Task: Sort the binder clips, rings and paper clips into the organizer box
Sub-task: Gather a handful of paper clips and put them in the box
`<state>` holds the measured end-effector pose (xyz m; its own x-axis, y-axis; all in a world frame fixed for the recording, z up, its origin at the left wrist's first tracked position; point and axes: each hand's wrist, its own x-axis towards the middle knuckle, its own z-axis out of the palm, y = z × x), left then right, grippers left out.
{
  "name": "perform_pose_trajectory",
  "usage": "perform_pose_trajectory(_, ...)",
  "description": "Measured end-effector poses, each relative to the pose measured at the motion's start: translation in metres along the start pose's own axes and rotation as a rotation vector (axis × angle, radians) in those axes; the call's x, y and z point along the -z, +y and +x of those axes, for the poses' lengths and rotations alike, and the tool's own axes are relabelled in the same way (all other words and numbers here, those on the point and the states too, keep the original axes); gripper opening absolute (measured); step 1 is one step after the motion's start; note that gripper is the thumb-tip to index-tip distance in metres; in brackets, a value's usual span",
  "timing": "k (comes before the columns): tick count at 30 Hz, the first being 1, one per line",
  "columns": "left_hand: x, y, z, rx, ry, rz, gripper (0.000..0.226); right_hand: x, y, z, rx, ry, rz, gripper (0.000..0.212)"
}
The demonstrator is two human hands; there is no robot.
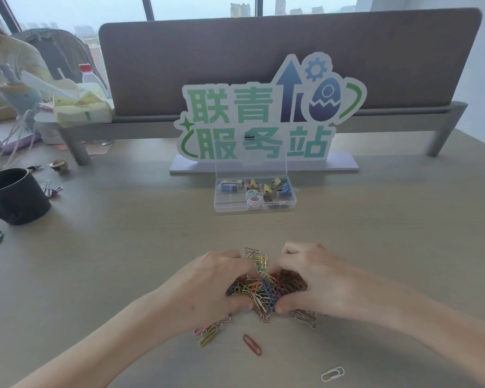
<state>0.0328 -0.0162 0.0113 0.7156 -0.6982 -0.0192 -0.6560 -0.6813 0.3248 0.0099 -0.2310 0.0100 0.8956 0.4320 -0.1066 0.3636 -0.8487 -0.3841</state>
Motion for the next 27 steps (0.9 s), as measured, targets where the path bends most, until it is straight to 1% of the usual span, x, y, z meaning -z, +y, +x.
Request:
perform_pose_trajectory(5,-0.005,-0.002,0.000,-0.008,0.076,-0.049,0.015,-0.003,0.000,0.000,0.036,0.022,-0.054,0.037)
perform_pose_trajectory(10,-0.007,-0.003,0.000,0.018,0.112,-0.066,0.012,-0.004,-0.001,-0.001,0.095,0.076,-0.111,0.022)
perform_pose_trajectory(14,-0.006,-0.002,0.000,0.047,0.126,-0.097,0.012,-0.001,0.001,-0.001,0.121,0.110,-0.104,0.019)
perform_pose_trajectory(18,-0.002,-0.003,-0.002,0.057,0.143,-0.150,0.012,0.005,0.005,-0.001,0.089,0.123,-0.042,0.019)
perform_pose_trajectory(21,0.000,-0.006,-0.004,0.074,0.179,-0.187,0.012,0.010,0.007,-0.001,0.053,0.134,0.036,0.021)
perform_pose_trajectory(27,0.003,-0.013,-0.003,0.094,0.191,-0.282,0.013,0.025,0.003,0.001,0.030,0.183,0.192,0.019)
